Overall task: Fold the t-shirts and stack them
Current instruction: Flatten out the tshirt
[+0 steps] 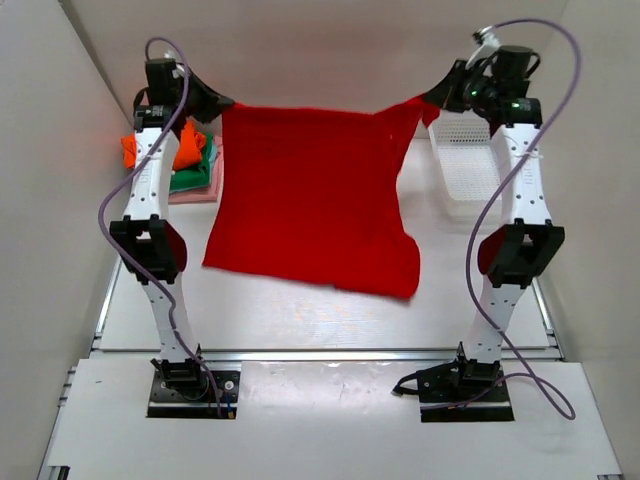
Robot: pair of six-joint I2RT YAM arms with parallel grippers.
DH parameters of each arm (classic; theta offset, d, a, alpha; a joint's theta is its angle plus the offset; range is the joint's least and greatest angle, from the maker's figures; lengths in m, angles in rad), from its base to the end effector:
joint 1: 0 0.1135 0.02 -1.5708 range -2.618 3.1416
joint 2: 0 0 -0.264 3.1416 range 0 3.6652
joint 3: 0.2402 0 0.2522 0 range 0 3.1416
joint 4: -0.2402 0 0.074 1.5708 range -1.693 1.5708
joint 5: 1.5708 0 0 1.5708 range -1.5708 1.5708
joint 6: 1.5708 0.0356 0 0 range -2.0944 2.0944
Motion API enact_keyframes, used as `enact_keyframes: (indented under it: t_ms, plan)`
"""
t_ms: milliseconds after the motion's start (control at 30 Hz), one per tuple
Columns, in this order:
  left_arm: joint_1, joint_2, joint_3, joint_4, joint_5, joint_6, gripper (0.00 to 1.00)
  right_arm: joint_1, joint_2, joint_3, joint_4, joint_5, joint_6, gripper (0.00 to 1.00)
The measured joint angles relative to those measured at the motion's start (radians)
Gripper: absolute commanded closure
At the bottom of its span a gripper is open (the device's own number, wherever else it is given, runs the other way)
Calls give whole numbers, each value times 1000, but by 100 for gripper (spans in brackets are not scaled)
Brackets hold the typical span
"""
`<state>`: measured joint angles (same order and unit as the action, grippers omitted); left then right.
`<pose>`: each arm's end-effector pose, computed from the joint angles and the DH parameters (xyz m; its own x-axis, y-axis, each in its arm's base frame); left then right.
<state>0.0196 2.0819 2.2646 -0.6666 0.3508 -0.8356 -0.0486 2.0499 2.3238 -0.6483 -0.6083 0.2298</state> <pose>0.4744 -0.0029 0.3973 -0.5239 -0.7069 -0.4751 -0.1533 0.6270 -0.7638 0.4578 -0.0019 0.4340 -0.4676 0.2099 -0.8587 -0.3953 0.8192 0.4155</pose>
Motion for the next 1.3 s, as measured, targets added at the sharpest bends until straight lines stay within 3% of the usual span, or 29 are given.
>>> enact_keyframes:
  t_ms: [67, 133, 267, 367, 467, 600, 767, 900, 1100, 1300]
  plan:
    - [21, 39, 109, 18, 39, -34, 100, -28, -28, 19, 65, -23, 40, 100]
    - [47, 3, 112, 58, 75, -65, 100, -64, -82, 19, 119, -48, 80, 100]
    - [85, -188, -20, 130, 133, -93, 100, -103, -210, 10, 163, -85, 100, 100]
    - [78, -339, -138, 146, 135, -56, 100, -94, -336, -88, 170, -87, 72, 100]
    - [60, -496, -336, 144, 117, -8, 100, -64, -448, -235, 146, -48, 24, 99]
    - [25, -665, -671, 106, 50, 39, 100, -14, -595, -566, 106, 62, -20, 100]
    - [-27, -778, -1191, 81, -35, 47, 100, 81, -800, -1030, -34, 288, -18, 100]
    - [-53, -817, -1475, -20, -101, 42, 100, 189, -967, -1185, -177, 401, 7, 100]
    - [-62, -911, -1483, -51, -168, 53, 100, 268, -1129, -1258, -232, 383, 32, 100]
    - [-34, -821, -1449, 18, -158, 37, 100, 216, -917, -1265, -122, 332, 10, 100]
